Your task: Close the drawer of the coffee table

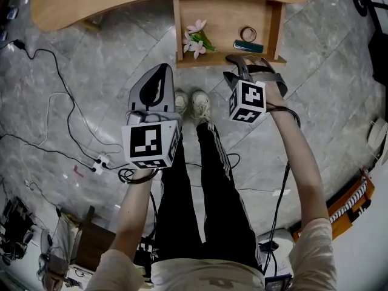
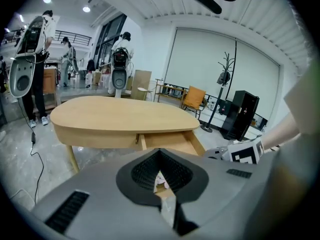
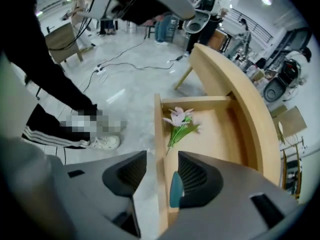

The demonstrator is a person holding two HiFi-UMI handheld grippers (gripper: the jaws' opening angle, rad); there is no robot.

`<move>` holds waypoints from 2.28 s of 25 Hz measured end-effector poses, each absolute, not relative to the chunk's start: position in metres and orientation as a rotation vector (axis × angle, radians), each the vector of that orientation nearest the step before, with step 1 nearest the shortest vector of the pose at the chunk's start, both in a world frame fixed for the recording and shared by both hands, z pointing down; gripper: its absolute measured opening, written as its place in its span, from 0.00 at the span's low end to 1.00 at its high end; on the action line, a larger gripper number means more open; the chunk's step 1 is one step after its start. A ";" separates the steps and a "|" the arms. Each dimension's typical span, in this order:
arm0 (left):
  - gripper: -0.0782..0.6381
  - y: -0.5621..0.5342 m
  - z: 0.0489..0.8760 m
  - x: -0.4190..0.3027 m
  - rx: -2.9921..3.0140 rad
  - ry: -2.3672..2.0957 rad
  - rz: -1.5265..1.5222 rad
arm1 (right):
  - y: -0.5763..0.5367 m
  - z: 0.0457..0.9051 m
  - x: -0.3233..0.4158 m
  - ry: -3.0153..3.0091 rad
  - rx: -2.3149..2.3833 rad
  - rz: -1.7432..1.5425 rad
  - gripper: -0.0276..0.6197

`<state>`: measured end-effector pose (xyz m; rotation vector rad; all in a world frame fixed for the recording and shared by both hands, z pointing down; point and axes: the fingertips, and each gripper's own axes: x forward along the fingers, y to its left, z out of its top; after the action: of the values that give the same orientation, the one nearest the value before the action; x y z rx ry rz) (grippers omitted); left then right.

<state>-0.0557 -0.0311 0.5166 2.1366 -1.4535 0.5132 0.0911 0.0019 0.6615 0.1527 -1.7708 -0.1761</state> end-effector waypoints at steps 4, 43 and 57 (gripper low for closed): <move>0.12 -0.028 0.524 -0.055 2.148 -1.439 0.547 | 0.006 0.690 0.100 -1.699 0.069 -0.216 0.35; 0.12 -0.052 0.501 -0.077 2.140 -1.473 0.618 | -0.011 0.651 0.103 -1.666 0.064 -0.228 0.15; 0.12 -0.040 0.508 -0.075 2.086 -1.499 0.613 | -0.037 0.650 0.099 -1.657 0.092 -0.250 0.15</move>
<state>-0.0750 -0.0398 0.5083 2.0859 -1.4992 0.6130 0.0987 -0.0372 0.6498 0.0917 -1.6566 -0.2500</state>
